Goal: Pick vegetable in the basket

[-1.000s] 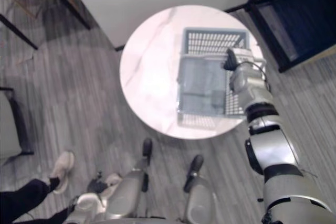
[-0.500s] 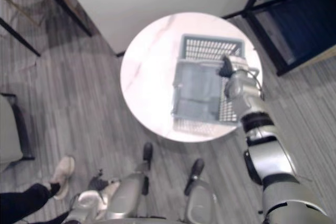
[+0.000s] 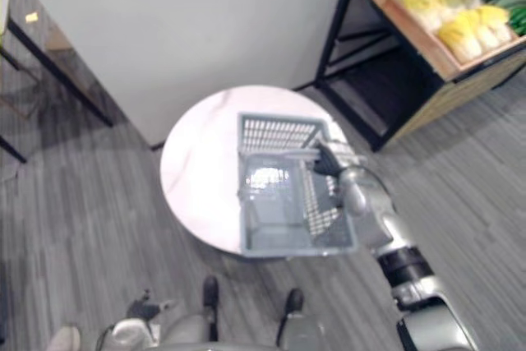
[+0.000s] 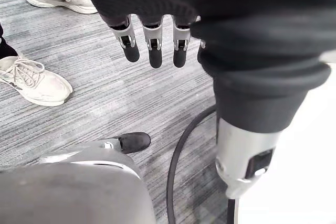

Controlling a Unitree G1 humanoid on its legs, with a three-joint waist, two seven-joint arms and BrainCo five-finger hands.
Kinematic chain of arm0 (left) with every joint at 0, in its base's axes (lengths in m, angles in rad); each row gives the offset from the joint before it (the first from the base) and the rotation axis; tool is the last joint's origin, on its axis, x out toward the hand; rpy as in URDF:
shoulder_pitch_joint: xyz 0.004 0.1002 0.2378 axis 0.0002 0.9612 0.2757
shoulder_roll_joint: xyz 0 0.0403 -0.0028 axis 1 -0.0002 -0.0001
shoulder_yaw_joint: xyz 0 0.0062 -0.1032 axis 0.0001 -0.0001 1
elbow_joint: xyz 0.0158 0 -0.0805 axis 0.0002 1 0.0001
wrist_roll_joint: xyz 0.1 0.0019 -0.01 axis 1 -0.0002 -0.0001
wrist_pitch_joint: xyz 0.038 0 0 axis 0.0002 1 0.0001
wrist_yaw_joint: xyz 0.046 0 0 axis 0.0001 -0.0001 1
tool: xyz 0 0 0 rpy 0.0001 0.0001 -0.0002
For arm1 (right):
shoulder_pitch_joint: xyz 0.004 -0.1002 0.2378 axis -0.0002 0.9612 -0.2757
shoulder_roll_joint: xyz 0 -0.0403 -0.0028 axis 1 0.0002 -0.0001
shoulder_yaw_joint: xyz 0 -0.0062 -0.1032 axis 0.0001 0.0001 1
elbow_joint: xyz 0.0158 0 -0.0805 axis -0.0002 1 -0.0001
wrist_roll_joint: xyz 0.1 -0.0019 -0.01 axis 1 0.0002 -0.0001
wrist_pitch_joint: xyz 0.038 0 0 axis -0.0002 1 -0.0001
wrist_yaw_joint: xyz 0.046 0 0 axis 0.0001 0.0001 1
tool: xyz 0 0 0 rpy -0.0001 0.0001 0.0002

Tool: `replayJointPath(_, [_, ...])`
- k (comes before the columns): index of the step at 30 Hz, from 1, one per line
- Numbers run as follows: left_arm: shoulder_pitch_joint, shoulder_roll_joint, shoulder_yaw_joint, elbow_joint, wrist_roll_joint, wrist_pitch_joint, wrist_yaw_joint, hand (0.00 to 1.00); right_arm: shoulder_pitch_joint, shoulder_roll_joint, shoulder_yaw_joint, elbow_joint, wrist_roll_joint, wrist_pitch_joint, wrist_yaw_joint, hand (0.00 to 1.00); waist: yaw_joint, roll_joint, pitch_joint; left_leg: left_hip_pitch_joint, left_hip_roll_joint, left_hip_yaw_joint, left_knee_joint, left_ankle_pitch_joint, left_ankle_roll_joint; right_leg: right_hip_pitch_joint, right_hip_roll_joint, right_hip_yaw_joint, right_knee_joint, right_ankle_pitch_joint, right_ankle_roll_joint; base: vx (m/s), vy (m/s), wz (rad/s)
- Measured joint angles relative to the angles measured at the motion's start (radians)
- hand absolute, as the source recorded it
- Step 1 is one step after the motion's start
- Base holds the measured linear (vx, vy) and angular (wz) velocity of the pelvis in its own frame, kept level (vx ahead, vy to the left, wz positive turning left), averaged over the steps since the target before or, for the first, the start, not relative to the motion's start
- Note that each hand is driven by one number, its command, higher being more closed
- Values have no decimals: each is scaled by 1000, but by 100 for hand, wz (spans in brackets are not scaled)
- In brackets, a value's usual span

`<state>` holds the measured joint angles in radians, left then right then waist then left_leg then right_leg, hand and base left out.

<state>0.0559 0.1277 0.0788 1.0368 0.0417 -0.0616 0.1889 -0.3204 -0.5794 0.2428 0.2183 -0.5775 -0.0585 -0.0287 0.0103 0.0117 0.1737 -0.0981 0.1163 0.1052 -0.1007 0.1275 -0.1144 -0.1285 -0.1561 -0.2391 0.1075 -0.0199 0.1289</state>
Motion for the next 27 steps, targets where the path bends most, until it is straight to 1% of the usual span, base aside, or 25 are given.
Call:
replayJointPath(1, [6,0,2,-1,6,0,0,0,10,-3,0,-13,-2,-2,6,100,-6,1,-5,-1,0,0,0,-1,1,0,0,0,-1,0,0,0,0,0])
replayJointPath(2, [18,0,7,1,13,1,-1,0,29,-8,-2,-29,-3,-16,18,100,-13,1,-15,0,-1,2,0,-3,1,0,0,3,-3,0,1,0,0,0])
replayJointPath(4, [28,0,6,1,21,6,-2,0,65,-22,-2,-52,-4,-24,27,100,-13,3,-28,0,-1,5,1,-6,2,0,0,5,-5,1,1,25,8,-5])
replayJointPath(7, [42,-1,6,2,22,7,-8,0,121,-28,-14,-67,-12,-55,38,100,-11,4,-41,20,-1,22,5,-6,11,15,2,18,-11,9,-6,49,4,-12])
replayJointPath(10, [55,-2,7,1,22,7,-12,0,208,-28,-75,-95,-12,-81,39,100,-15,8,-44,47,-6,44,5,-18,12,32,5,36,-18,10,-5,33,9,-19])
replayJointPath(11, [62,-2,7,1,23,7,-14,0,233,-28,-100,-99,-11,-87,39,100,-18,8,-44,57,-11,59,5,-23,15,31,6,58,-15,11,-3,12,28,-40])
replayJointPath(13, [66,-3,6,1,34,7,-18,0,281,-28,-153,-106,-12,-90,39,100,-31,8,-44,74,-16,84,5,-31,21,27,4,83,-6,12,-3,3,33,-41])
replayJointPath(14, [64,-4,6,1,44,7,-19,0,319,-28,-201,-109,-13,-91,38,100,-40,6,-43,86,-19,104,5,-37,23,24,1,103,4,12,-1,-13,39,-49])
replayJointPath(15, [61,-4,6,-1,46,6,-19,0,356,-27,-255,-116,-14,-90,35,100,-41,4,-43,96,-22,128,3,-43,26,13,0,129,15,12,0,-22,44,-52])
replayJointPath(16, [59,-4,6,-1,49,5,-19,0,371,-27,-280,-123,-15,-86,35,100,-44,3,-42,98,-25,138,0,-45,29,6,0,143,20,13,1,-40,48,-60])
replayJointPath(17, [59,-3,7,-1,51,4,-18,0,389,-23,-325,-132,-32,-80,30,100,-61,-9,-37,100,-28,163,0,-48,32,-12,-1,170,27,15,5,-42,41,-48])
replayJointPath(18, [58,-1,7,0,52,5,-19,0,394,-17,-349,-135,-40,-79,29,100,-68,-15,-36,99,-29,176,-1,-52,32,-22,0,184,28,17,8,-56,50,-64])
replayJointPath(20, [57,10,29,0,52,5,-17,0,407,28,-444,-148,-56,-66,10,100,-92,-39,-35,101,-30,242,-1,-62,27,-52,7,232,8,30,25,-73,51,-74])
replayJointPath(22, [48,24,51,-1,59,5,-15,0,445,48,-504,-168,-55,-47,-14,100,-99,-59,-39,105,-22,279,5,-62,30,-60,9,235,-14,34,21,-47,26,-61])
replayJointPath(23, [49,36,59,-4,61,4,-14,0,459,62,-526,-173,-52,-40,-27,100,-112,-65,-45,107,-18,296,5,-60,33,-59,7,217,-23,33,19,-18,13,-52])
replayJointPath(24, [49,49,85,-4,67,5,-9,0,471,85,-554,-174,-53,-34,-49,100,-123,-92,-45,118,-18,310,5,-61,32,-60,3,192,-24,33,3,-15,17,-40])
replayJointPath(25, [50,54,97,-4,72,5,-4,0,478,96,-571,-174,-53,-32,-56,100,-123,-106,-48,125,-16,327,6,-61,32,-61,1,180,-26,30,-10,-20,29,-58])
replayJointPath(26, [54,57,116,-1,84,7,0,0,491,108,-602,-174,-53,-28,-63,100,-123,-118,-56,140,-1,358,6,-62,31,-53,3,132,-41,-7,-72,-14,14,-73])
replayJointPath(27, [59,54,123,0,88,7,0,0,498,111,-626,-174,-53,-26,-82,100,-122,-100,-64,144,42,394,5,-66,40,-35,14,67,-57,-64,-131,-18,1,-80])
